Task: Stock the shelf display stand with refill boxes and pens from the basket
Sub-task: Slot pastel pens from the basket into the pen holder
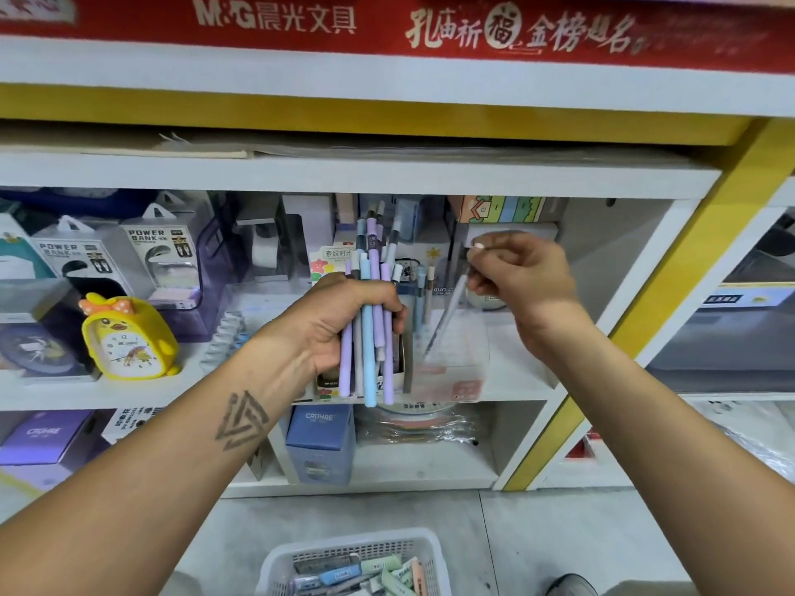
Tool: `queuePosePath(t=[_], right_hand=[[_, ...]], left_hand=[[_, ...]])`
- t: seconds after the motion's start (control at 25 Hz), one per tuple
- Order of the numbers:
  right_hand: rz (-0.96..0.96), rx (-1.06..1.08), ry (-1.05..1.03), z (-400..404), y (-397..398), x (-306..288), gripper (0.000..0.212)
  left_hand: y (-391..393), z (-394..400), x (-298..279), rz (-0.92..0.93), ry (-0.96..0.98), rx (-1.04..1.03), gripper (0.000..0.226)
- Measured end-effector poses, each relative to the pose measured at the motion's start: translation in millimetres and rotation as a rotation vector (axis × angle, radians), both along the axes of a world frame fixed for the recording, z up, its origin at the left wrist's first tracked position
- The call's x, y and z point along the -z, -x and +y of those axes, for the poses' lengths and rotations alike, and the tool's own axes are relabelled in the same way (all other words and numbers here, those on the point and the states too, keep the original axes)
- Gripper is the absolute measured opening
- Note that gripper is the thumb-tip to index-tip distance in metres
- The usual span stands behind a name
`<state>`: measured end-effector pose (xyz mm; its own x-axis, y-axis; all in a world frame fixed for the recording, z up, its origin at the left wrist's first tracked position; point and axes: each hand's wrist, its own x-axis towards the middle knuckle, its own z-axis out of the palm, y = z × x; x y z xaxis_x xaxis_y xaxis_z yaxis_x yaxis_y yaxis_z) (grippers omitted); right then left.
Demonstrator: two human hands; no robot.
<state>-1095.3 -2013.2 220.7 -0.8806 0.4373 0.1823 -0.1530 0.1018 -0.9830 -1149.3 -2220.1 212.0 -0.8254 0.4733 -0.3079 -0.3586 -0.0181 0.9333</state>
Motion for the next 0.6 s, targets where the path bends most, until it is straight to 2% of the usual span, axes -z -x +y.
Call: queuePosePath(t=[0.12,0.2,0.28,0.6], right_hand=[[0.042,0.156,-0.324,10,1,5,0.011],[0.009,0.197,-0.591,11,3,15,0.009],[-0.013,0.197,-0.788,9,6,24,0.008],[0.001,0.156,-0.942,7,16,43,0.005]], left_hand=[[4,-3,0,-0.027,-0.034,0.007,0.011],[5,-5,3,-0.05,-0.059,0.002,0.017],[3,-5,6,-0.073,-0.075,0.01,0.013],[-1,-1,9,-0.103,-0.081,0.061,0.008]])
